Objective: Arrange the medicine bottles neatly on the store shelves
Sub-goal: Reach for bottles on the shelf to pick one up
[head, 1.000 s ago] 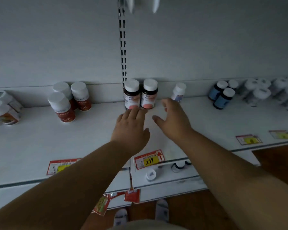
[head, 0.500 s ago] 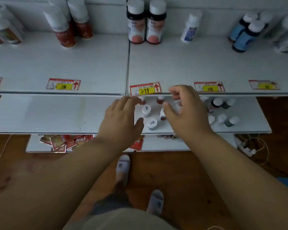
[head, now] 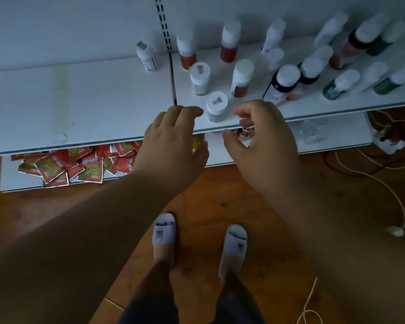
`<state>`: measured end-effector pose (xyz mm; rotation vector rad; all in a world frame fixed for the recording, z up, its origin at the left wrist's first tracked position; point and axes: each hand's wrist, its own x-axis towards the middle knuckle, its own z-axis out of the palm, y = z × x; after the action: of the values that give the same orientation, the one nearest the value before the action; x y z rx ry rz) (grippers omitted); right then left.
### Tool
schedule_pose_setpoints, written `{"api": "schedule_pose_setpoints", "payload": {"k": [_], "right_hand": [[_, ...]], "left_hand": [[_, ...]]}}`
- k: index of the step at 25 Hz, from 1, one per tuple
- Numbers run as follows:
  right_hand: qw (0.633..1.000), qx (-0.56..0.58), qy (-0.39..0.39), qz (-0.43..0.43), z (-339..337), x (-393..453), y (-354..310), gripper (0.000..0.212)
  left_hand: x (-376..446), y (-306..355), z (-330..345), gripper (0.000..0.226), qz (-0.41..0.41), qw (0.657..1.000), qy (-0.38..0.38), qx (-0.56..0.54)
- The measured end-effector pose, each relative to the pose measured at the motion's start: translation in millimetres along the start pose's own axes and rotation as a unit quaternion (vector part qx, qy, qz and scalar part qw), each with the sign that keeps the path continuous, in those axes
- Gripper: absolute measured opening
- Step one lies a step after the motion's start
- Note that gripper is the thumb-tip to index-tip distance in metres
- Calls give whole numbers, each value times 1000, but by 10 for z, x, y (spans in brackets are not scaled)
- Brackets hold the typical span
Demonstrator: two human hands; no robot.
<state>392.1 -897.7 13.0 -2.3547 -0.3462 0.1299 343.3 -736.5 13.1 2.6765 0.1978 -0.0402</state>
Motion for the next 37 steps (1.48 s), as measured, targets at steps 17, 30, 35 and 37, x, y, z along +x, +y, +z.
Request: {"api": "schedule_pose_setpoints", "payload": {"k": [17, 30, 35, 37], "right_hand": [[792, 529, -87, 294, 977, 404, 405, 46], [728, 630, -111, 248, -2108, -752, -1815, 43], [702, 673, -26, 233, -2545, -835, -1894, 51], [710, 666, 12, 229, -2676, -913, -1804, 42]], "left_hand": [[18, -504, 422, 38, -225, 941, 46, -248], [-1005, 1383, -2051, 31, -34, 920, -19, -390], [-662, 1569, -2350, 28, 48, 932, -43, -358], [-595, 1709, -2344, 28, 64, 932, -53, -353]]}}
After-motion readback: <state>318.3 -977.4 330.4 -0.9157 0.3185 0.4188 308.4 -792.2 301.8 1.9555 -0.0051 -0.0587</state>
